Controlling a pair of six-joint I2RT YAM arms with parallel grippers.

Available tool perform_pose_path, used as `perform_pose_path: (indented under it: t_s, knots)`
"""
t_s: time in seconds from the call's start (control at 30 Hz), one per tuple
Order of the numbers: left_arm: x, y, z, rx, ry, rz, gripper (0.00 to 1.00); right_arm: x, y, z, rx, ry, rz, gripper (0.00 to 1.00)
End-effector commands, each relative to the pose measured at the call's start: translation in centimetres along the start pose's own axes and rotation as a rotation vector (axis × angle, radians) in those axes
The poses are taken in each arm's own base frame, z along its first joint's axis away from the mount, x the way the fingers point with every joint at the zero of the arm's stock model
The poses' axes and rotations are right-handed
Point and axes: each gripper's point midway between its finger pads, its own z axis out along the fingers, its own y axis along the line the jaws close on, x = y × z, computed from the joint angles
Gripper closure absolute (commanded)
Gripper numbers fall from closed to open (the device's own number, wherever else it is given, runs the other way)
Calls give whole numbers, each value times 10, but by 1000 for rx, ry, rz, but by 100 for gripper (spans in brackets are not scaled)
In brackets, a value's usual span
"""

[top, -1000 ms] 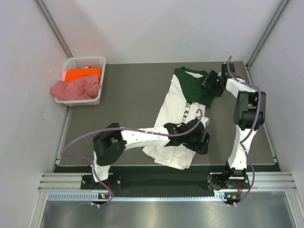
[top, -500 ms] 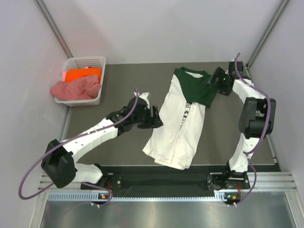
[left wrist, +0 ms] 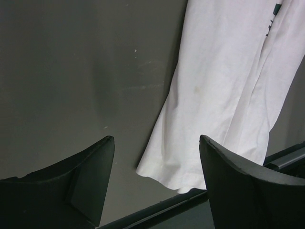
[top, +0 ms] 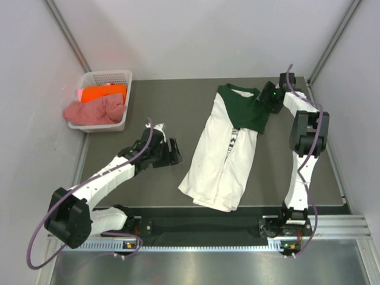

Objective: Fold and stack the t-shirts
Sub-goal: Fold the tshirt

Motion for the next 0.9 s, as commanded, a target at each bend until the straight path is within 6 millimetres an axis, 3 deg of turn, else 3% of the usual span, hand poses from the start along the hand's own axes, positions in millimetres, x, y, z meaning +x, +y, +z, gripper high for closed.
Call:
perform_pose_path:
  t_s: [0.0, 0.03, 0.07, 0.1, 0.13, 0.2, 0.23, 0.33, 0.4, 0.43, 0.5, 0.53, 0.57, 0.6, 0.63, 0.67, 0.7, 0.73, 0.77, 0.8, 0.83, 0.87]
  knots:
    - [-7, -1, -3, 48, -39, -4, 23, 13, 38, 23, -80, 61, -14, 23]
    - [-7, 1, 0, 47, -39, -7, 23, 16, 35, 33, -75, 81, -8, 23]
    - [-4, 3, 2, 50, -26, -13, 23, 34, 59, 37, -95, 120, -40, 23]
    - [-4, 4, 3, 51, -24, -20, 23, 21, 77, 34, -122, 91, -53, 22]
    - [-3, 5, 5, 56, -21, -23, 23, 28, 82, 42, -127, 105, -56, 21]
    - [-2, 5, 6, 62, -15, -26, 23, 19, 94, 41, -152, 87, -51, 20]
    - [-1, 6, 7, 60, -13, -23, 22, 18, 95, 41, -154, 85, -47, 18]
    - [-2, 15, 7, 12, -31, -32, 1, 3, 100, 27, -164, 45, -65, 12]
    - [-4, 20, 5, -2, -44, -44, 1, 2, 101, 17, -179, 35, -100, 10]
    - [-2, 21, 6, 2, -38, -51, 1, -8, 112, -4, -205, 3, -118, 6]
    - [-5, 20, 5, 19, -50, -61, 1, -7, 111, -18, -201, -17, -144, 4]
    - [-3, 19, 6, 30, -44, -61, 1, -19, 121, -45, -221, -63, -159, 3]
    - [-2, 17, 5, 41, -41, -62, 1, -22, 122, -56, -216, -85, -167, 2]
    - [-2, 16, 5, 45, -42, -63, 1, -11, 113, -59, -197, -68, -171, 1]
    - [-1, 17, 5, 49, -39, -64, 2, -18, 121, -89, -215, -109, -182, 0]
    - [0, 15, 4, 59, -39, -61, 2, -18, 120, -98, -215, -135, -187, 0]
    - [0, 15, 4, 64, -38, -60, 2, 7, 105, -95, -188, -93, -179, 0]
    - [2, 14, 4, 68, -33, -55, 2, 4, 115, -127, -219, -146, -192, 0]
    - [4, 13, 3, 80, -25, -51, 3, 6, 113, -136, -212, -183, -198, 1]
    - [5, 12, 3, 87, -19, -48, 3, 33, 94, -132, -172, -144, -191, 0]
    - [7, 13, 4, 89, -16, -48, 2, 33, 98, -160, -186, -194, -204, 0]
    - [9, 15, 5, 80, -11, -54, 1, 43, 93, -166, -151, -207, -205, 0]
